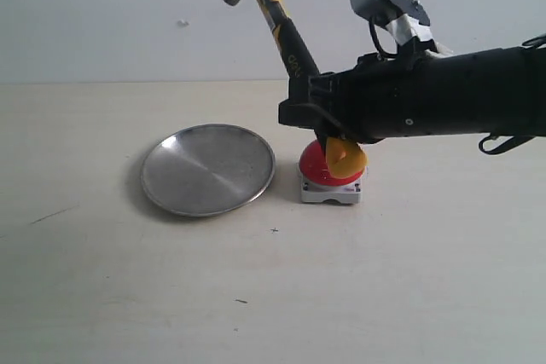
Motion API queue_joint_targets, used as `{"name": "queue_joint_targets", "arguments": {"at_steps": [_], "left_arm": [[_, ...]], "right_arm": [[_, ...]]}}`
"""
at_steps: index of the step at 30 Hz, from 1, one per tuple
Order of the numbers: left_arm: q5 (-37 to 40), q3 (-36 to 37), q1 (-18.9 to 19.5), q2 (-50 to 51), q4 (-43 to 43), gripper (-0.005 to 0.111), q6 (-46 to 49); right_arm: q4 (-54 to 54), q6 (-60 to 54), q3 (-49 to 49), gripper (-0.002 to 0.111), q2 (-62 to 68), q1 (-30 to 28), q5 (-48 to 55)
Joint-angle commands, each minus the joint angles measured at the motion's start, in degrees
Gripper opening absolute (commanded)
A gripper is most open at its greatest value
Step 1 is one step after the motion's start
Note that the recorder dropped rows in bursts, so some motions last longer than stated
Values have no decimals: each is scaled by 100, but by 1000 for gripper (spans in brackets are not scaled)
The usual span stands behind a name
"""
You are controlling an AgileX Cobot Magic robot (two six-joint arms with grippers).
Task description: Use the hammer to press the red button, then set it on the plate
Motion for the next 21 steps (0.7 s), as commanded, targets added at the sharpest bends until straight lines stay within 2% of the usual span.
{"name": "queue_joint_targets", "arguments": {"at_steps": [1,4,6,8,9,13,16,21], "left_arm": [[6,24,-30,-11,-39,0,12],[6,24,-30,-11,-39,0,12],[6,24,-30,-11,-39,0,12],[6,24,-30,-11,-39,0,12],[6,24,-30,-11,-39,0,12],[6,24,-30,-11,-39,0,12],[6,24,-30,-11,-39,0,12],[6,24,-30,-11,-39,0,12]], "right_arm": [[-326,318,-169,0,-88,93,-519],[-425,356,-169,0,-88,525,-1539],[-308,156,-218,0,-88,1037,-2713],[-334,95,-311,0,-63,1448,-3278],[-334,95,-383,0,-49,1541,-3285],[-230,472,-659,0,198,1587,-2266],[212,579,-721,0,368,1587,-2020],[260,570,-740,0,569,1587,-1604]]}}
